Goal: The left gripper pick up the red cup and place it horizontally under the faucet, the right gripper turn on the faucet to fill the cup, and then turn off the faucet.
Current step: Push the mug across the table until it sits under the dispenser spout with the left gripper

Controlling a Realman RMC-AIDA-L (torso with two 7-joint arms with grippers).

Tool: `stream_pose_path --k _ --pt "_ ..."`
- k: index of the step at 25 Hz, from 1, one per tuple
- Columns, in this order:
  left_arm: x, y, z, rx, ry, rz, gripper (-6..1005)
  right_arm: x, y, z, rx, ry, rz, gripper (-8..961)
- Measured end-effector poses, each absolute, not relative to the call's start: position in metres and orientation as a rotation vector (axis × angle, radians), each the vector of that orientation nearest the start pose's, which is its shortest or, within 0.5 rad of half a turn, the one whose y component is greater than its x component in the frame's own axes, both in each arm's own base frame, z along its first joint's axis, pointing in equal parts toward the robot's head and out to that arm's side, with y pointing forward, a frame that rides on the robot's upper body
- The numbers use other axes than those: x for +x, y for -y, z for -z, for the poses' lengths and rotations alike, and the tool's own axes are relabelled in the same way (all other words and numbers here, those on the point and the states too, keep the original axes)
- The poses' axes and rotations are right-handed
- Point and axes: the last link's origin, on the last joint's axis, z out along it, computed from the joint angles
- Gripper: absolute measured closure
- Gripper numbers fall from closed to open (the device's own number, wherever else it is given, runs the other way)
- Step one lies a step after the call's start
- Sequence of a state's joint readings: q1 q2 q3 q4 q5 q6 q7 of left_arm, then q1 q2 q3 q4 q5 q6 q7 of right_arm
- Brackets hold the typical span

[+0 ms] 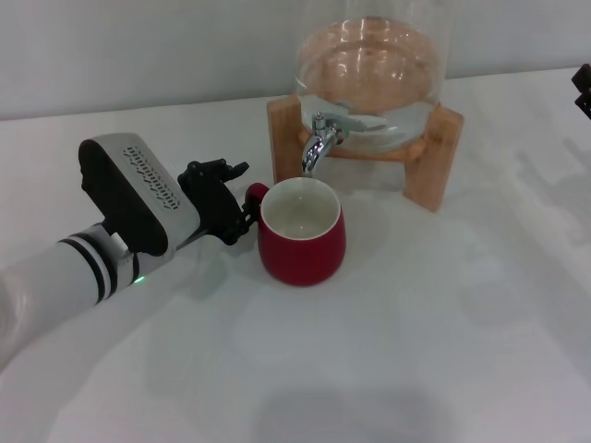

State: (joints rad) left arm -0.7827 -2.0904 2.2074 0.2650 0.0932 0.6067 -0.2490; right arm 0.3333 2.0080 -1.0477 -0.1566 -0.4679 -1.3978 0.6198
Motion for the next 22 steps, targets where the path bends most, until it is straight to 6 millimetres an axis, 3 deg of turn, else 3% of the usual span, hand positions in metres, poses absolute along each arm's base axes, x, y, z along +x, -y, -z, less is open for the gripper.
stream_pose_path --k 22 --pt "-0.2123 -0.3941 0.1230 -2.423 -0.061 0.227 510 0.3542 -0.3056 -0.0652 -1.515 -0.563 -0.998 85"
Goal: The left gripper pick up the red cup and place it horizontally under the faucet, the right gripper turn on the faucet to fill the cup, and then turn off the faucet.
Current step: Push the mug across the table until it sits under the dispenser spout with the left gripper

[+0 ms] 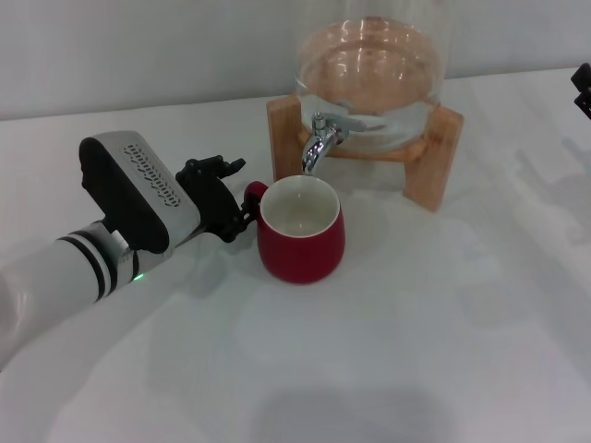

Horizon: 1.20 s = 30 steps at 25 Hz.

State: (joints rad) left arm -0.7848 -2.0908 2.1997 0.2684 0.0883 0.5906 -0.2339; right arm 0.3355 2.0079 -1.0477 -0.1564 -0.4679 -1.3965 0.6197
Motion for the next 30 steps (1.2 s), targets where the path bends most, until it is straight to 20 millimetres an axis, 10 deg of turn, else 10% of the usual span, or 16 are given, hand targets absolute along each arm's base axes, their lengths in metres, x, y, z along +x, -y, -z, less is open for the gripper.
stream_pose_path --k 30 --pt "-0.2055 -0.3943 0.1264 -2.425 -0.065 0.232 510 0.3548 -0.3039 -0.0655 -1.514 -0.561 -0.999 85"
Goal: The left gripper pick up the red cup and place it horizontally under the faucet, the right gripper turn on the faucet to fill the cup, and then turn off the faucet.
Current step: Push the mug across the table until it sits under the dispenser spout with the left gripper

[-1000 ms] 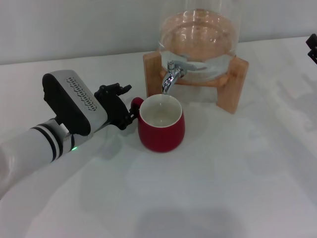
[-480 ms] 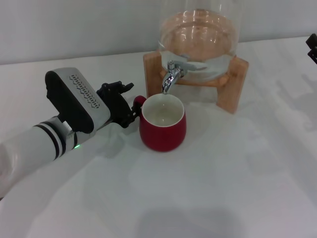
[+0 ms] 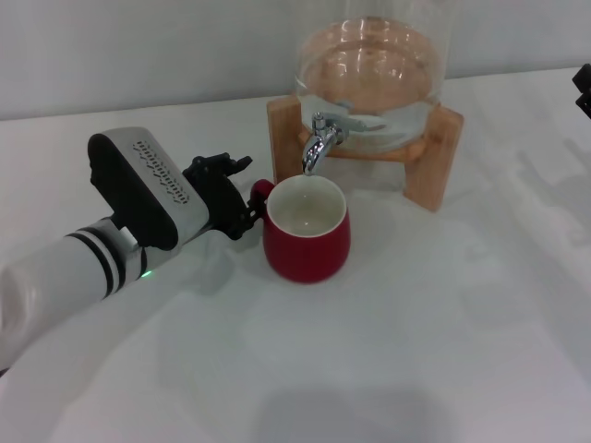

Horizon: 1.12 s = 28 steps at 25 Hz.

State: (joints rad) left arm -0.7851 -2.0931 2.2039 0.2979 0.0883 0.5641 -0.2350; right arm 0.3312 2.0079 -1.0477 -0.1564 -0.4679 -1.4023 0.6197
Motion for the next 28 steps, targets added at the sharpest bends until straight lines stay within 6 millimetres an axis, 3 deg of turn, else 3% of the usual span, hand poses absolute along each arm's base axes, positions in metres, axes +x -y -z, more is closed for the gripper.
stream_pose_path --k 28 --pt "-0.2082 -0.3854 0.1302 -2.419 -0.077 0.236 509 0.3547 -0.3026 -0.0655 -1.515 -0.558 -1.002 85"
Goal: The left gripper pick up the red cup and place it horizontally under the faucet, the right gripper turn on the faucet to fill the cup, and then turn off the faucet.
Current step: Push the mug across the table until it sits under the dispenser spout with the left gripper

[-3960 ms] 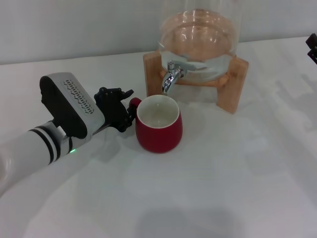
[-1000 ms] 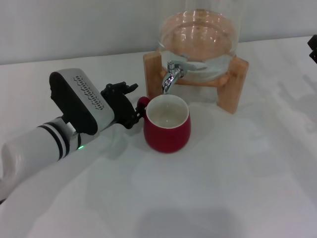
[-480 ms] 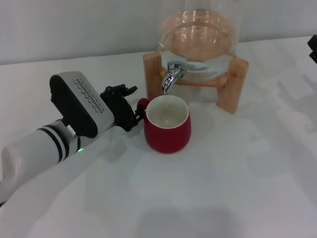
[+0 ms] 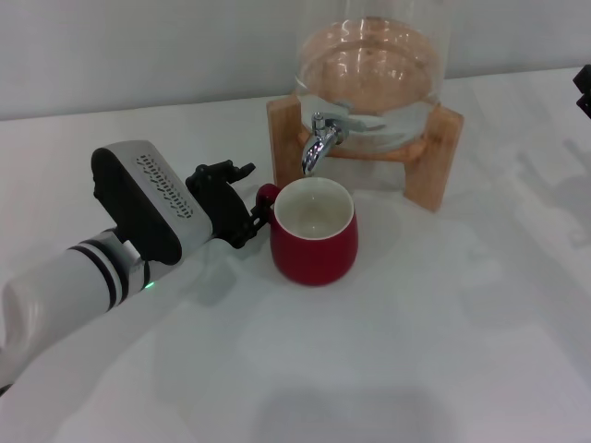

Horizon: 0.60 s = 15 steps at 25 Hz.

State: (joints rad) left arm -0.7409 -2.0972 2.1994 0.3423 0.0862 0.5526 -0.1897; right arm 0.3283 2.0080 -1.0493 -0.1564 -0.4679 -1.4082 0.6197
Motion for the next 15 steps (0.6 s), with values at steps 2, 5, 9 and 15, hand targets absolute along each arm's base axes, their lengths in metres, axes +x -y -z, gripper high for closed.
stream_pose_path --k 2,5,9,15 --pt "-0.2090 -0.3855 0.1296 -2.414 -0.065 0.240 509 0.3548 -0.3026 -0.0655 -1.515 -0.558 -1.002 85" --pt "-0.2096 -0.3862 0.1285 -2.406 -0.050 0.245 509 0.3547 -0.3026 -0.0655 -1.515 -0.558 -1.002 85" --pt "-0.2100 -0.3865 0.1281 -2.401 -0.042 0.247 509 0.3545 -0.3029 -0.0654 -1.516 -0.558 -1.003 85" --pt "-0.2099 -0.3870 0.1276 -2.397 -0.033 0.252 509 0.3537 -0.3031 -0.0641 -1.524 -0.559 -1.004 85"
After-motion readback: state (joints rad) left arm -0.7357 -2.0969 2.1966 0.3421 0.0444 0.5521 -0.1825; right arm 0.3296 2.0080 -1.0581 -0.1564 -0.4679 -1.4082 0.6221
